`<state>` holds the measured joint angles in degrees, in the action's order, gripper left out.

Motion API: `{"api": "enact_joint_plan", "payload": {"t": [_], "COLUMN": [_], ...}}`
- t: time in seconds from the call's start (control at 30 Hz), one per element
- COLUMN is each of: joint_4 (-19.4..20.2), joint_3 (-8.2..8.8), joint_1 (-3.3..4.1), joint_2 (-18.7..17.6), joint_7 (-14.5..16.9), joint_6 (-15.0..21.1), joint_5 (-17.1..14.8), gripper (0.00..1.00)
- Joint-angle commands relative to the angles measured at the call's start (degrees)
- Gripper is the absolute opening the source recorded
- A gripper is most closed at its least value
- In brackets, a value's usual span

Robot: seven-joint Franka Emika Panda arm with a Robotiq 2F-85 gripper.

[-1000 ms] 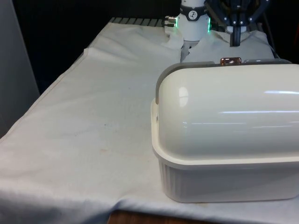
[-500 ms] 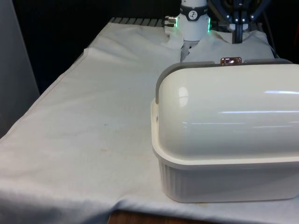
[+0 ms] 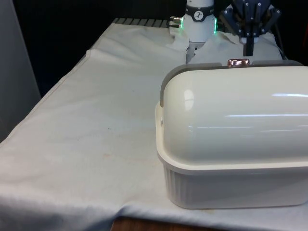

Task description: Open the lid, then close it.

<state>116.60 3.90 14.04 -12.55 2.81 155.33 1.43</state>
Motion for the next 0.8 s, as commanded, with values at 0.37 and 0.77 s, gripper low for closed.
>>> {"api": "enact_joint_plan", "payload": {"t": [0.37,0.77], "joint_4": [-1.60,-6.42], "joint_3": [-0.80,-0.74], "joint_1": [-0.11,-0.57], "joint_2": [-3.84,-7.28], "joint_7": [0.00,-0.52], "joint_6": [0.11,0.17], "joint_5": [-0.69,-0.97], "gripper": [0.00,0.00]}}
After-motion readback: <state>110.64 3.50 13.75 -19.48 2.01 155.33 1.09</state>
